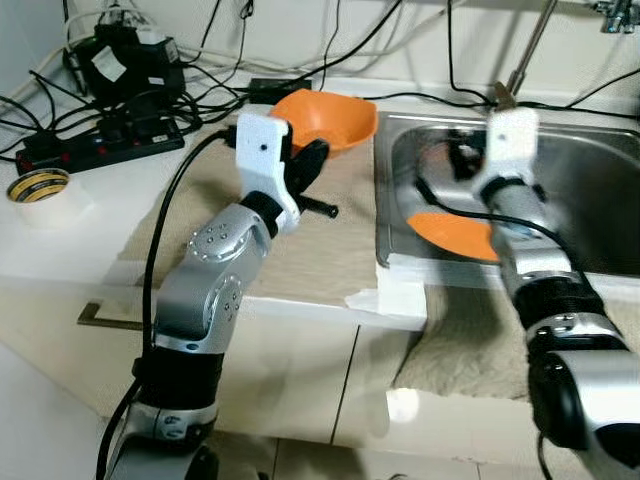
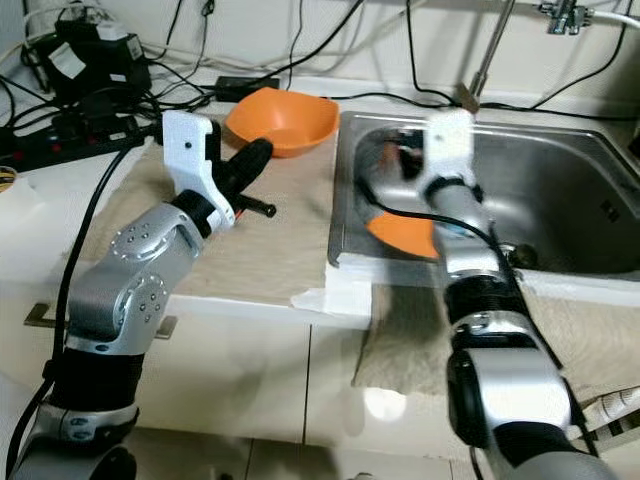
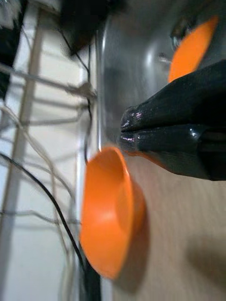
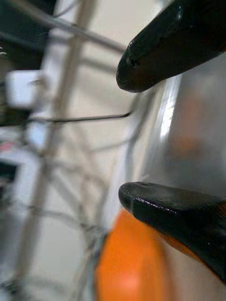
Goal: Kitchen organization
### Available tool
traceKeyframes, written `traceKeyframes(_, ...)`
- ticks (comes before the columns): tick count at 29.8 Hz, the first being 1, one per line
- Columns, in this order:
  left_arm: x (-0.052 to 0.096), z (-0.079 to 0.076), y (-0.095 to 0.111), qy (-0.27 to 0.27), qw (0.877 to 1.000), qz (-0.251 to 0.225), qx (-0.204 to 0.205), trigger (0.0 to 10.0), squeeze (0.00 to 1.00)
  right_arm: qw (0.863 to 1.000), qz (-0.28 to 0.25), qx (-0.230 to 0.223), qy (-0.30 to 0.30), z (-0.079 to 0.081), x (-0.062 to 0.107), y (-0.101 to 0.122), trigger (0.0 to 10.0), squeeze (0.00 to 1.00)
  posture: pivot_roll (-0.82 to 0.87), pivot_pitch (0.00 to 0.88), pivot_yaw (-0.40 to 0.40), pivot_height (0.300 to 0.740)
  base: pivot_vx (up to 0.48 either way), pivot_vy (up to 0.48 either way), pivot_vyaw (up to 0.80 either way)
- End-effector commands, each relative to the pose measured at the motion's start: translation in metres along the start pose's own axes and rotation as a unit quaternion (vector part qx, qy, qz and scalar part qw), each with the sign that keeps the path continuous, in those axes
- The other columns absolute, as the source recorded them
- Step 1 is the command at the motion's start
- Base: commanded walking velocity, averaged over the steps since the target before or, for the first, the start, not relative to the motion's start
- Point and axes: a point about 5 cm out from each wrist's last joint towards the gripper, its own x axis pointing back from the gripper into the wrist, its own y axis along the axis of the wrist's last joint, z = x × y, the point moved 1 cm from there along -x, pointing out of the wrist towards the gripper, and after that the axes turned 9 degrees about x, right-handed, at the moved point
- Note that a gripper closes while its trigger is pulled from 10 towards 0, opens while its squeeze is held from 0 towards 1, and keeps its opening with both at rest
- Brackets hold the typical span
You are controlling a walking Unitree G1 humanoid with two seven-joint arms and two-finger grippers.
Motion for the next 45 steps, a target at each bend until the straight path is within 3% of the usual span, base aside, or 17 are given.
traceKeyframes(1, 0.0, 0.011, -0.003, 0.037, 0.999, -0.001, -0.013, 10.0, 0.0, 0.999, -0.038, -0.028, -0.027, 0.004, 0.002, 0.016, 10.0, 0.0, 0.03, 0.0, -0.011, 0.732, 0.0, 0.0, 0.0)
traceKeyframes(5, 0.002, 0.027, -0.01, 0.086, 0.996, 0.004, -0.022, 10.0, 0.0, 0.998, -0.052, -0.036, -0.021, 0.022, 0.017, 0.019, 10.0, 0.0, 0.03, 0.0, -0.01, 0.732, 0.0, 0.0, 0.0)
traceKeyframes(6, 0.005, 0.039, -0.013, 0.12, 0.992, 0.001, -0.023, 10.0, 0.0, 0.998, -0.051, -0.035, -0.028, 0.028, 0.03, 0.017, 10.0, 0.0, 0.02, 0.0, -0.003, 0.732, 0.0, 0.0, 0.0)
traceKeyframes(10, 0.007, 0.046, -0.015, 0.139, 0.99, -0.003, -0.032, 10.0, 0.0, 0.997, -0.041, -0.034, -0.046, 0.026, 0.041, 0.011, 10.0, 0.0, 0.0, 0.0, 0.004, 0.732, 0.0, 0.0, 0.0)
traceKeyframes(12, 0.011, 0.049, -0.014, 0.148, 0.988, -0.006, -0.042, 10.0, 0.0, 0.996, -0.018, -0.029, -0.082, 0.014, 0.055, -0.001, 10.0, 0.0, -0.01, 0.0, 0.018, 0.732, 0.0, 0.0, 0.0)
traceKeyframes(16, 0.014, 0.051, -0.014, 0.154, 0.987, -0.007, -0.053, 10.0, 0.0, 0.996, -0.007, -0.019, -0.093, 0.009, 0.066, -0.005, 10.0, 0.0, -0.01, 0.0, 0.023, 0.732, 0.0, 0.0, 0.0)
traceKeyframes(21, 0.025, 0.057, -0.018, 0.165, 0.984, -0.002, -0.06, 10.0, 0.0, 0.994, 0.037, -0.012, -0.101, 0.006, 0.091, -0.023, 10.0, 0.0, -0.02, 0.0, 0.032, 0.732, 0.0, 0.0, 0.0)
traceKeyframes(26, 0.035, 0.063, -0.024, 0.183, 0.981, 0.008, -0.069, 10.0, 0.0, 0.984, 0.127, -0.066, -0.106, 0.016, 0.119, -0.056, 10.0, 0.0, 0.0, 0.0, 0.034, 0.732, 0.0, 0.0, 0.0)
traceKeyframes(34, 0.031, 0.067, -0.019, 0.186, 0.98, -0.003, -0.065, 10.0, 0.0, 0.986, 0.129, -0.084, -0.064, 0.027, 0.104, -0.051, 10.0, 0.0, 0.0, 0.0, 0.043, 0.732, 0.0, 0.0, 0.0)
traceKeyframes(45, 0.025, 0.052, -0.026, 0.162, 0.986, -0.001, -0.046, 10.0, 0.0, 0.992, 0.097, -0.07, -0.046, 0.018, 0.09, -0.033, 10.0, 0.0, -0.01, 0.0, 0.031, 0.732, 0.0, 0.0, 0.0)
